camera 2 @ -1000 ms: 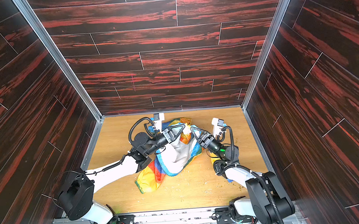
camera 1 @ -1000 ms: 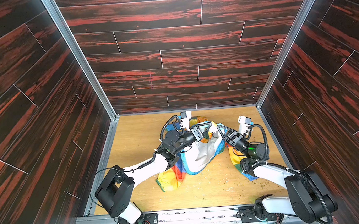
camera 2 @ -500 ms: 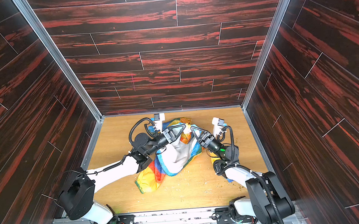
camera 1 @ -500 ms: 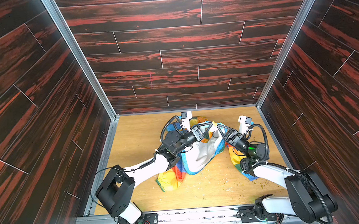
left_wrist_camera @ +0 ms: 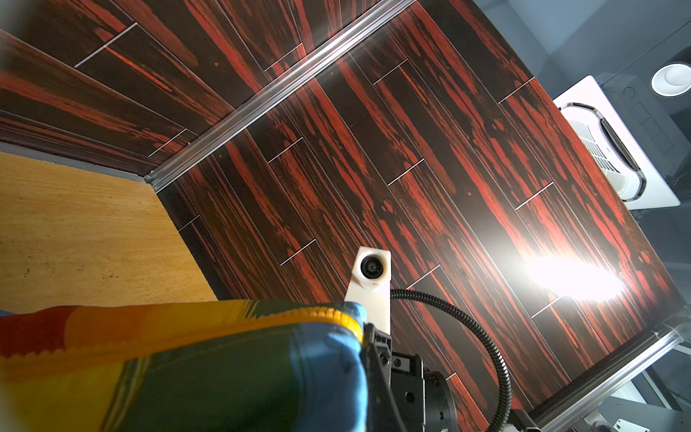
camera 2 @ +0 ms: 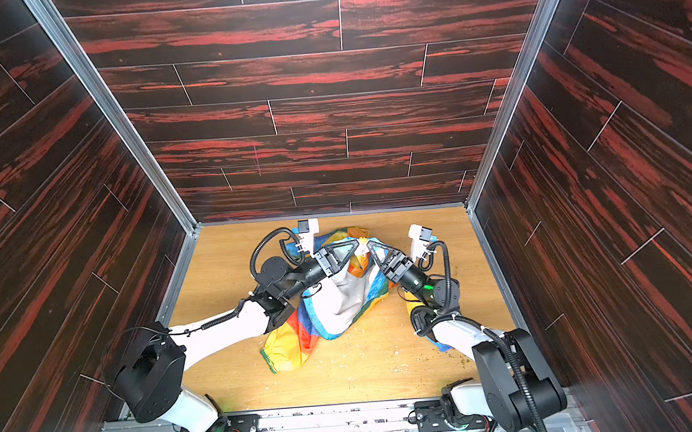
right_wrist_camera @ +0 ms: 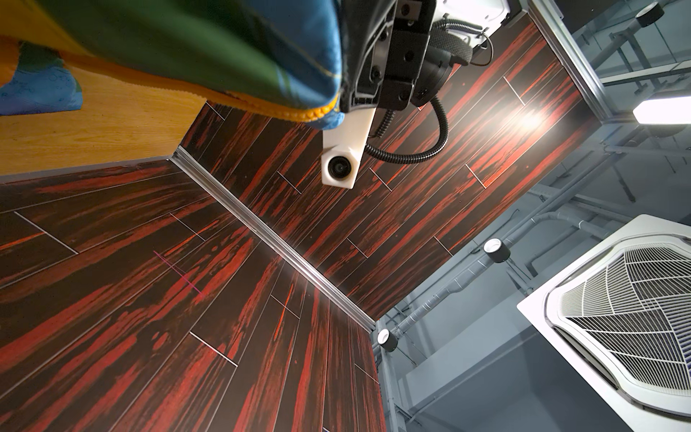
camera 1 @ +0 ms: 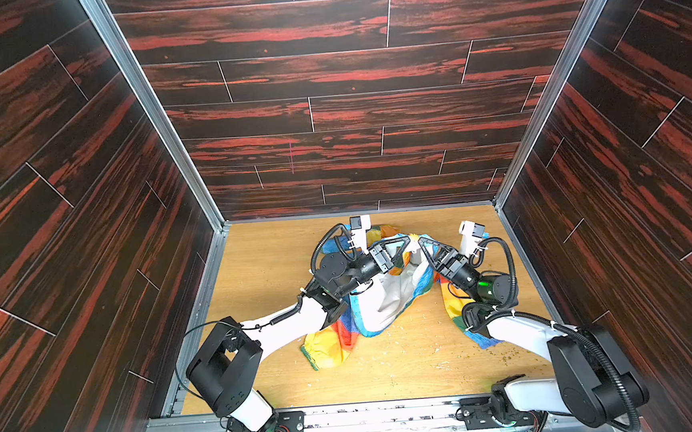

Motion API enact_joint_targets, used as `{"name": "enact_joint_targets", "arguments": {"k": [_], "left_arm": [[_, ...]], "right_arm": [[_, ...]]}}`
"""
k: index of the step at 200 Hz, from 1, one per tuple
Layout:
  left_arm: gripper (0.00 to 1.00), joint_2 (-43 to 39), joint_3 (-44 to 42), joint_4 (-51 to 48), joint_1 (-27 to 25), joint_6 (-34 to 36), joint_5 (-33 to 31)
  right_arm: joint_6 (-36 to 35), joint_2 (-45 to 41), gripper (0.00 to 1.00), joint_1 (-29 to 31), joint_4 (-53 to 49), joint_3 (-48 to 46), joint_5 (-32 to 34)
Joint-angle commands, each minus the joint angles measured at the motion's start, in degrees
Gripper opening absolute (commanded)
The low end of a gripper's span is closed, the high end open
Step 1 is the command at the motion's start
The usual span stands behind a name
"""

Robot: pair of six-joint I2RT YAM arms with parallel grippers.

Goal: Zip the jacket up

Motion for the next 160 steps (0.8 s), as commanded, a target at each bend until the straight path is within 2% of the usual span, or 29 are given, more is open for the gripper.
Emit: {"name": "enact_joint_targets", "arguments": {"k": [1, 160], "left_arm": [[0.00, -0.4, -0.2, 3.8, -0.4, -0.7, 0.6], [0.00, 1.9, 0.7, 6.1, -0.5, -2.8, -1.0]], "right_arm": [[0.6, 1.6, 0.00, -0.1, 4.4, 2.2, 1.2], [1.6, 3.0, 0.00, 0.5, 4.6, 5.9, 2.6]]}}
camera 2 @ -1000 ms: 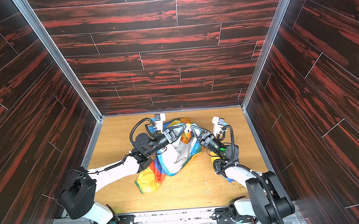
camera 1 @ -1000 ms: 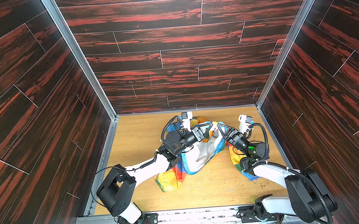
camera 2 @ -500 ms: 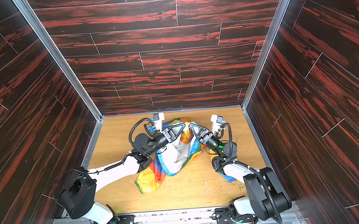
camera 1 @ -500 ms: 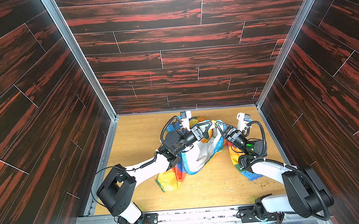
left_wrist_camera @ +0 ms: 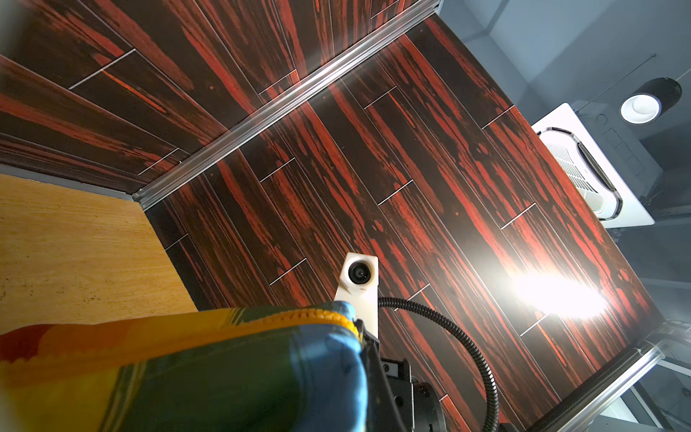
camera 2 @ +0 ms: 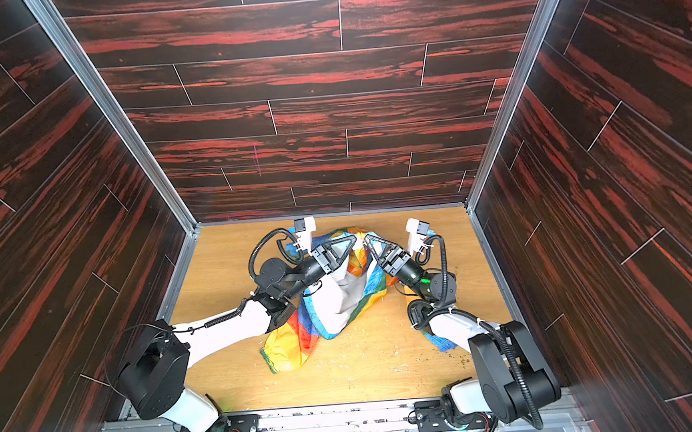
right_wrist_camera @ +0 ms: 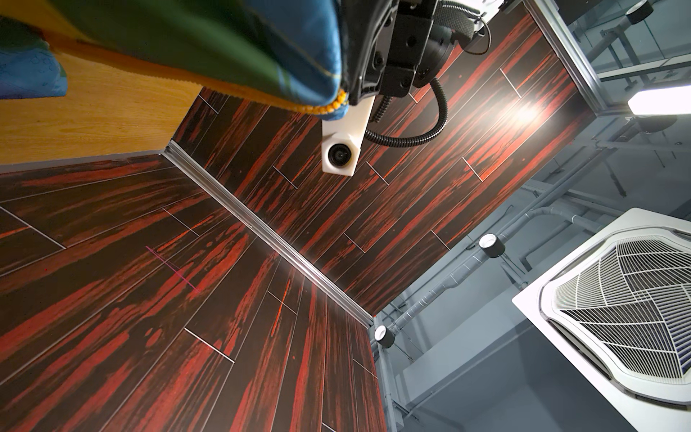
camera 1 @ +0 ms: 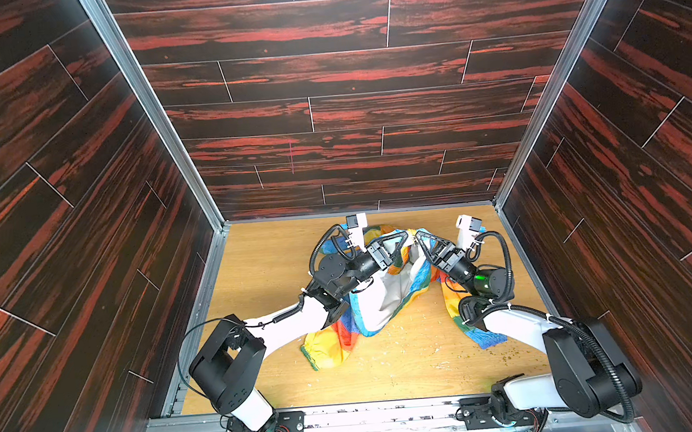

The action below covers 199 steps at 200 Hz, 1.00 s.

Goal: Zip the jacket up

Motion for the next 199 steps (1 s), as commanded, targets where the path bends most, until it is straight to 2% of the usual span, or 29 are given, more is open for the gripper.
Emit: {"name": "enact_joint_targets", "arguments": {"k": [1, 87, 194, 199], "left_arm": [[0.00, 0.7, 0.7, 1.8, -0.7, -0.5, 1.2], [0.00, 2.3, 1.2, 3.0, -0.9, -1.4, 0.6], [0.00, -2.1, -0.6, 1.9, -1.1, -2.1, 1.9], [0.00, -2.2, -0.8, 1.9, -1.1, -2.2, 1.9]], "right_arm": [[0.5, 0.5, 0.00, 0.4, 4.6, 2.5, 2.2], [0.3, 3.3, 0.00, 3.2, 4.6, 5.6, 3.3], [0.7, 4.6, 0.00, 1.8, 4.4, 4.6, 4.4], [0.7, 4.7, 0.00, 1.8, 4.4, 4.7, 6.1]]}}
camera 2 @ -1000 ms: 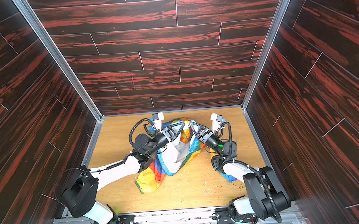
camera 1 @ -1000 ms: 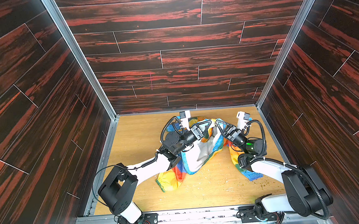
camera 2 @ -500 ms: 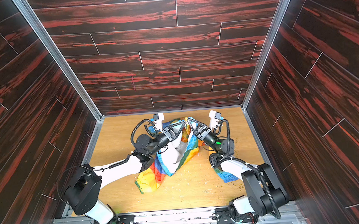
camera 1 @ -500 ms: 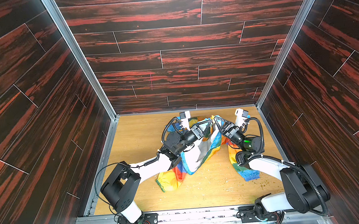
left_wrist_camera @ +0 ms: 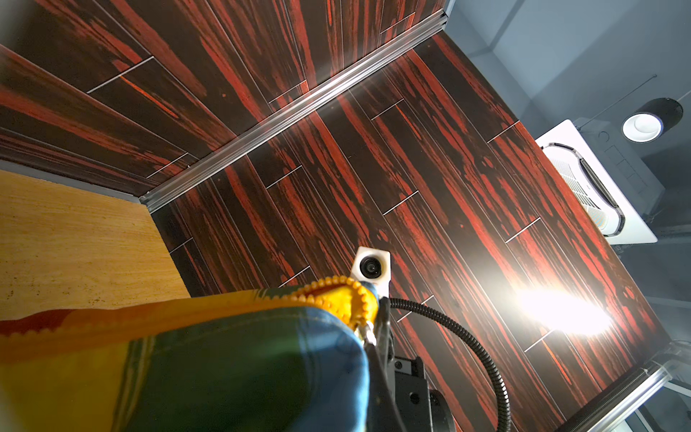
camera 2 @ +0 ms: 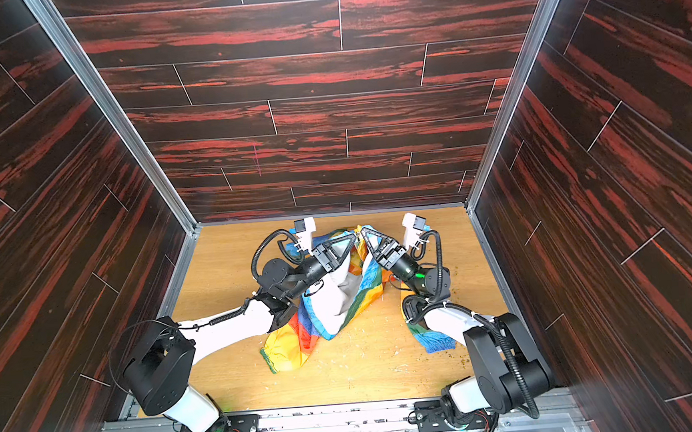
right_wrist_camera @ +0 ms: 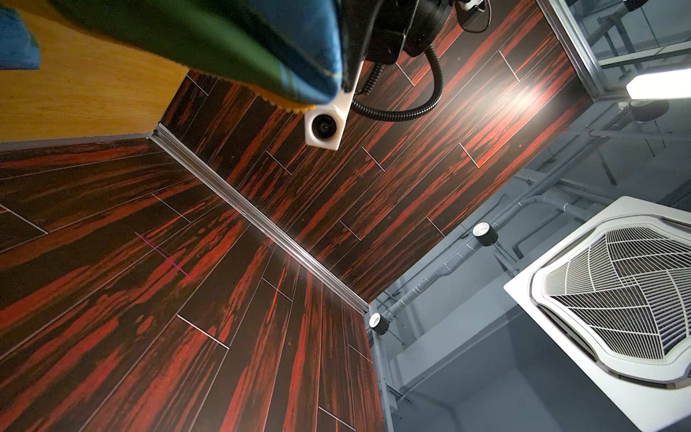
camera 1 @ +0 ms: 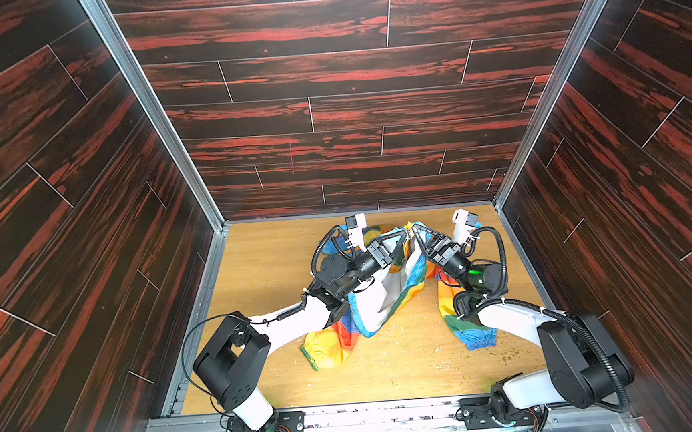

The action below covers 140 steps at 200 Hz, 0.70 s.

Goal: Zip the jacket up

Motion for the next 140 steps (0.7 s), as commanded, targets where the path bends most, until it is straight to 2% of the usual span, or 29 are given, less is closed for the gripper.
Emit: {"name": "enact_joint_targets", "arguments": {"k": [1, 72, 104, 140], "left_arm": [[0.00, -3.4, -0.8, 0.7, -1.1, -0.8, 3.8], [0.00, -4.6, -1.3, 0.1, -1.4, -1.1, 4.1], [0.00, -3.4, 1.3, -6.1, -2.2, 1.1, 5.2], [0.00, -2.6, 0.9, -6.6, -2.8, 1.0, 5.6]], "right_arm": [[0.5, 1.5, 0.00, -0.2, 3.9, 1.0, 2.8], [1.4, 2.2, 0.00, -0.1, 4.0, 2.4, 2.8], [1.8, 1.9, 0.00, 0.2, 4.0, 3.4, 3.0], [2.3, 2.5, 0.00, 0.1, 4.0, 3.5, 4.3]]}}
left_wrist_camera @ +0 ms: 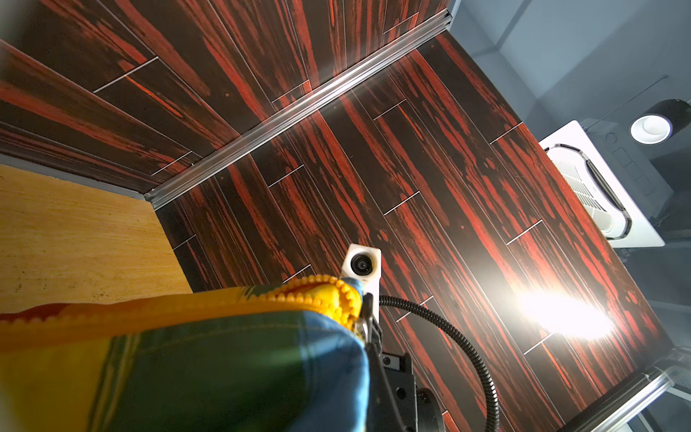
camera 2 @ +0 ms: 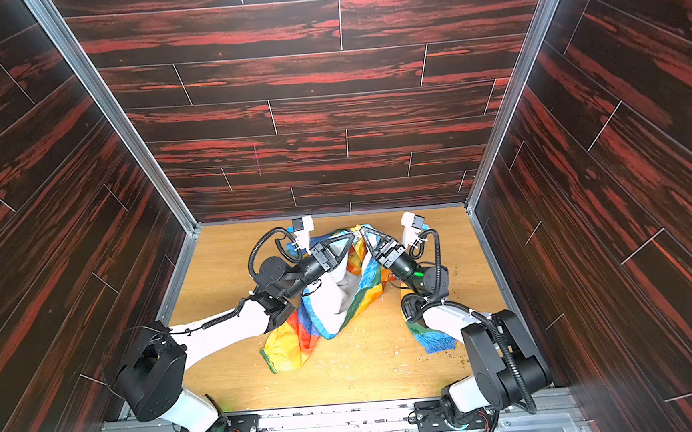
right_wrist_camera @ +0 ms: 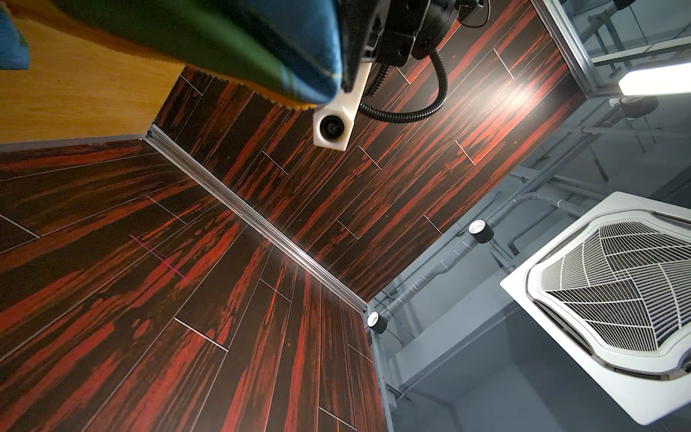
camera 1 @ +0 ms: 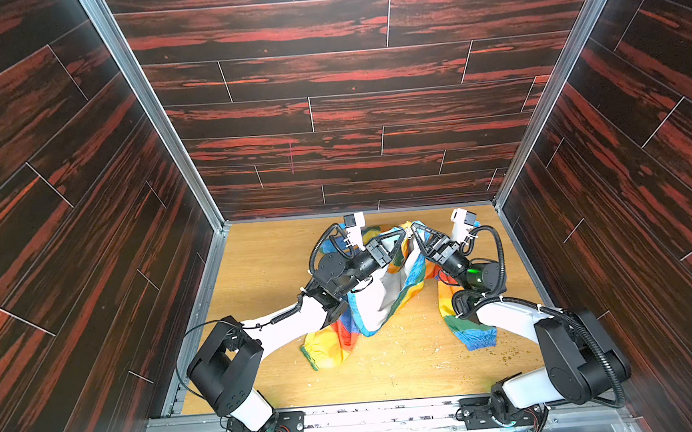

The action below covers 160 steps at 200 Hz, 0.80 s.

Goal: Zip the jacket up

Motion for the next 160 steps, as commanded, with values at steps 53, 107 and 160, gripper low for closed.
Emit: {"name": "enact_joint_targets", "arguments": {"k": [53, 107, 160], "left_arm": [[0.00, -0.1, -0.9, -2.8, -4.5, 0.6, 5.7], [0.00, -1.3, -2.2, -2.3, -4.6, 0.6, 5.1], [0.00, -1.6, -2.5, -3.3, -4.6, 1.0, 4.6]], "right_arm": [[1.7, 2.6, 0.00, -0.1, 3.2, 2.6, 6.2], [2.7, 2.4, 0.00, -0.5, 3.1, 0.3, 7.2], [3.6, 1.4, 0.00, -0.6, -0.7, -1.5, 7.7]]}}
